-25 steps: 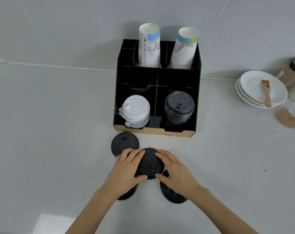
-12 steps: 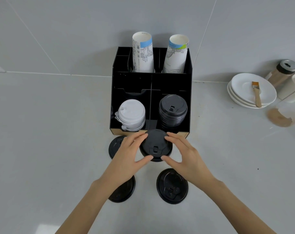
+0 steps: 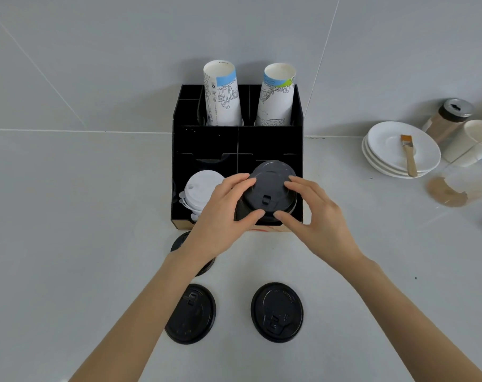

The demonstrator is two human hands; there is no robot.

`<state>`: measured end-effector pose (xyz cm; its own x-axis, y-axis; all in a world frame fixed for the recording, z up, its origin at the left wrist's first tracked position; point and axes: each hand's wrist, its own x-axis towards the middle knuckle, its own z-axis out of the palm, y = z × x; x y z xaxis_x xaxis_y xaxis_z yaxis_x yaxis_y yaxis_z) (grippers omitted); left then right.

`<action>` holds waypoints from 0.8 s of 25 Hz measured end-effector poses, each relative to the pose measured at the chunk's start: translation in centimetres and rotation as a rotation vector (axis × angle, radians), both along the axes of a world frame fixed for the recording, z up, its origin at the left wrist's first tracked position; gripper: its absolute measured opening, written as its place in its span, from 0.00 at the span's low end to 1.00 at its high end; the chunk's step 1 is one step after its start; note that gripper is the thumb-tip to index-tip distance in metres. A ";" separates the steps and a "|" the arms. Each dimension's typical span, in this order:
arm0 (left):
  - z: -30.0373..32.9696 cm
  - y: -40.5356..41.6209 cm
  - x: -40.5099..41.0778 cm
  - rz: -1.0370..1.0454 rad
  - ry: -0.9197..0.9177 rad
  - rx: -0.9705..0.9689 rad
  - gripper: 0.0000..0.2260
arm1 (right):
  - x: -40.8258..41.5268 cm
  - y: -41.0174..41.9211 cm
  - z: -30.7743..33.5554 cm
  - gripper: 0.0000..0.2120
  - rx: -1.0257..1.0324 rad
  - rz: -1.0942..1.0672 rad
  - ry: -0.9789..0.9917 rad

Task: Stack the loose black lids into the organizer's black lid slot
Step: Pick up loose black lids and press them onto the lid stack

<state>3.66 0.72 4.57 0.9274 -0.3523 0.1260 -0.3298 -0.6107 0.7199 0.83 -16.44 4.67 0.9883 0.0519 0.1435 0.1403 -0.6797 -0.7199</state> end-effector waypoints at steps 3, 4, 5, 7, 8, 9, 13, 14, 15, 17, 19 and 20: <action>-0.1 -0.5 1.8 0.003 -0.005 0.011 0.23 | 1.6 -0.3 0.0 0.22 -0.021 -0.009 0.012; -0.2 -0.7 2.4 0.005 -0.002 0.015 0.23 | 2.1 -0.4 0.0 0.22 -0.031 -0.009 0.019; -0.4 -0.8 2.9 0.007 0.005 0.015 0.23 | 2.7 -0.6 -0.1 0.22 -0.042 -0.009 0.025; -0.6 -1.3 3.9 0.010 0.025 0.005 0.23 | 3.8 -0.9 -0.3 0.22 -0.060 -0.007 0.033; -0.8 -1.5 4.3 0.010 0.037 0.002 0.23 | 4.2 -1.1 -0.5 0.22 -0.066 -0.007 0.040; -1.0 -1.7 4.7 0.007 0.048 0.004 0.23 | 4.6 -1.3 -0.6 0.22 -0.074 -0.007 0.050; -2.0 -2.4 5.6 -0.009 0.079 0.030 0.24 | 5.5 -1.9 -1.5 0.23 -0.105 -0.013 0.096; -2.2 -2.5 5.8 -0.012 0.088 0.034 0.24 | 5.6 -2.0 -1.7 0.23 -0.108 -0.014 0.108; -2.4 -2.5 5.9 -0.014 0.096 0.038 0.24 | 5.7 -2.1 -1.9 0.23 -0.112 -0.013 0.120; -2.8 -2.5 6.1 -0.011 0.114 0.035 0.24 | 5.9 -2.1 -2.2 0.24 -0.117 -0.009 0.140; -3.1 -2.5 6.1 -0.001 0.122 0.024 0.24 | 5.9 -2.0 -2.3 0.24 -0.124 -0.006 0.141; -3.3 -2.5 6.1 0.000 0.118 0.028 0.24 | 5.8 -1.9 -2.3 0.24 -0.134 -0.006 0.137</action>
